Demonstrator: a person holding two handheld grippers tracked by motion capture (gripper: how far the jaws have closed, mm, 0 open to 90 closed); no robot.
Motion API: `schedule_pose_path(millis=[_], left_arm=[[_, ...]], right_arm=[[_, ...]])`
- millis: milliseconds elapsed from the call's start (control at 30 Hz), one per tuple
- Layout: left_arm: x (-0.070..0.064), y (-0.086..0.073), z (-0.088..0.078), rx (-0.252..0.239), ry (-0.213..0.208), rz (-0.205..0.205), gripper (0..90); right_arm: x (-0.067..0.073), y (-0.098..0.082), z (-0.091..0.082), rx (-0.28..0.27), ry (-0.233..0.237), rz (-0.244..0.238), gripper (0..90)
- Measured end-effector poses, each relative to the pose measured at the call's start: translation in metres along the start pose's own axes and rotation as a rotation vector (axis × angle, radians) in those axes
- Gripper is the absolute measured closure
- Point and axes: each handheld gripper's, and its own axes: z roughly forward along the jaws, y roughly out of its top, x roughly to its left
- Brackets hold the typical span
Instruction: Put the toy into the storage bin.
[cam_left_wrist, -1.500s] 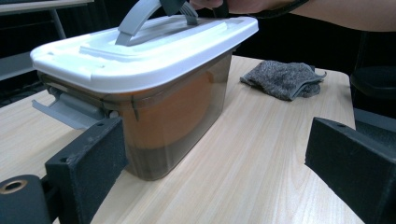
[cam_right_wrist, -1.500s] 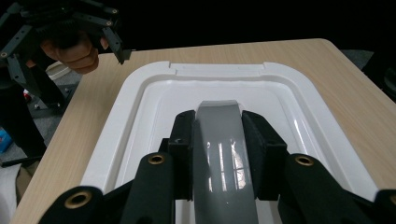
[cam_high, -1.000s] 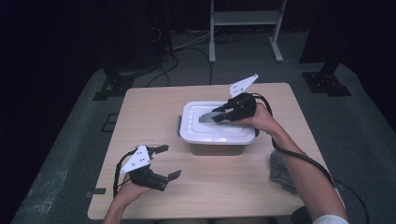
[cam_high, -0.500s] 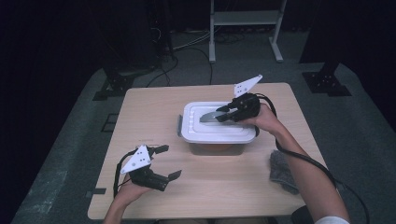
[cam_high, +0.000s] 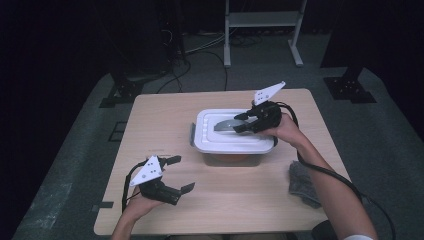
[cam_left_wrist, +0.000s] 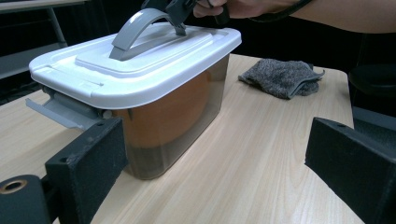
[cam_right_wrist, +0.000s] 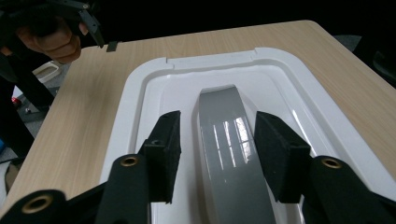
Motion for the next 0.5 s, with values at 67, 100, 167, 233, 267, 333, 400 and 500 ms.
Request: schedule_pose_path(millis=[67, 100, 167, 233, 267, 333, 400, 500], left_arm=[[0.0, 0.0, 0.0, 0.0, 0.0, -0.001, 4.5], [0.0, 0.0, 0.0, 0.0, 0.0, -0.001, 4.5], [0.0, 0.0, 0.001, -0.003, 0.001, -0.003, 4.5], [0.0, 0.0, 0.0, 0.001, 0.001, -0.001, 4.5], [0.0, -0.001, 0.0, 0.001, 0.002, -0.002, 4.5], [0.001, -0.001, 0.001, 0.0, 0.002, -0.005, 4.5], [0.001, -0.001, 0.001, 0.002, -0.001, -0.005, 4.5], [0.0, -0.002, 0.002, 0.0, -0.004, -0.008, 4.5]], right_arm=[[0.002, 0.0, -0.004, -0.014, 0.0, 0.011, 47.3], [0.003, -0.001, -0.006, -0.016, -0.007, 0.007, 46.3], [0.006, -0.001, -0.011, -0.022, -0.015, 0.014, 44.4], [0.009, -0.002, -0.015, -0.025, -0.019, 0.02, 43.7], [0.011, -0.003, -0.017, -0.026, -0.023, 0.021, 43.1], [0.012, -0.005, -0.021, -0.036, -0.031, 0.022, 42.8], [0.013, -0.006, -0.027, -0.048, -0.04, 0.028, 42.8], [0.014, -0.01, -0.034, -0.051, -0.052, 0.037, 42.1]])
